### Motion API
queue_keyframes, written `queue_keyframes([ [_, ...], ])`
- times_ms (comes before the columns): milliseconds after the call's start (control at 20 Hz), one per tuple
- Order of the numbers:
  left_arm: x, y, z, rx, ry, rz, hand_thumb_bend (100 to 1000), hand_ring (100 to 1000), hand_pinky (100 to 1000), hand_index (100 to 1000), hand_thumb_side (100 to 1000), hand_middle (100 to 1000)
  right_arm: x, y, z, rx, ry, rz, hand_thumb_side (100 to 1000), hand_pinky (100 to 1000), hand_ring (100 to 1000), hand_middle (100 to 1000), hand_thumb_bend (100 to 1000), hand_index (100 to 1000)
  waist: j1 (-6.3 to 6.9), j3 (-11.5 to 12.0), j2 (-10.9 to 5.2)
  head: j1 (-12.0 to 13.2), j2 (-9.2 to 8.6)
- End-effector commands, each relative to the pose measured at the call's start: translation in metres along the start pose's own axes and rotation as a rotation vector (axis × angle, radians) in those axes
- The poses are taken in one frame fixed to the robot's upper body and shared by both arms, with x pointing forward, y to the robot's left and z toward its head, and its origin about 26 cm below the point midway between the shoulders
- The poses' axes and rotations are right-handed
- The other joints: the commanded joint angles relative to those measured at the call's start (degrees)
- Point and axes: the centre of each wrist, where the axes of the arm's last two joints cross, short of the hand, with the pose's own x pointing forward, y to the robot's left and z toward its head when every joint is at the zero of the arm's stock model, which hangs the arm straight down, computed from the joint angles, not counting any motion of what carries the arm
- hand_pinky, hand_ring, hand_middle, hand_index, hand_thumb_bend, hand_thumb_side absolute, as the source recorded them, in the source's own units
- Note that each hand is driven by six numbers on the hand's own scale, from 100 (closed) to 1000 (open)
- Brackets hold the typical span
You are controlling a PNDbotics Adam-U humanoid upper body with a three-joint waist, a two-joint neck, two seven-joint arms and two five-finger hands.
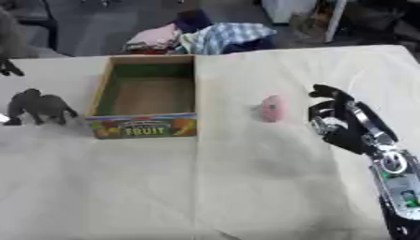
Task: Pick up objects on the table and place them in the box.
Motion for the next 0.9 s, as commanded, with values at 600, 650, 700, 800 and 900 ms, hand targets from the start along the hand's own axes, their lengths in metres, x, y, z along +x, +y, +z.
queue_keyframes([
  [600,-0.014,-0.006,0.001,0.069,0.134,-0.057,753,737,754,786,275,715,0.011,-0.009,-0.01,0.012,-0.047,0.025,431,692,740,830,100,940,-0.4,-2.5,0.7,1.1,0.29],
  [650,-0.015,-0.007,0.001,0.074,0.142,-0.061,750,733,752,783,267,709,0.011,-0.009,-0.01,0.013,-0.048,0.025,432,692,740,830,100,940,-0.42,-2.6,0.83,1.2,0.29],
  [700,-0.015,-0.009,0.001,0.078,0.148,-0.065,748,730,750,780,261,706,0.012,-0.009,-0.011,0.013,-0.049,0.024,434,692,740,830,100,940,-0.42,-2.7,0.94,1.2,0.29],
  [800,-0.014,-0.012,0.001,0.082,0.156,-0.073,744,717,745,768,239,690,0.012,-0.009,-0.011,0.012,-0.05,0.023,436,692,740,830,100,940,-0.43,-3.0,1.12,1.2,0.29],
  [900,-0.014,-0.014,0.0,0.085,0.163,-0.081,716,692,734,751,222,668,0.012,-0.009,-0.011,0.013,-0.052,0.023,437,692,740,830,100,940,-0.47,-3.1,1.25,1.2,0.29],
])
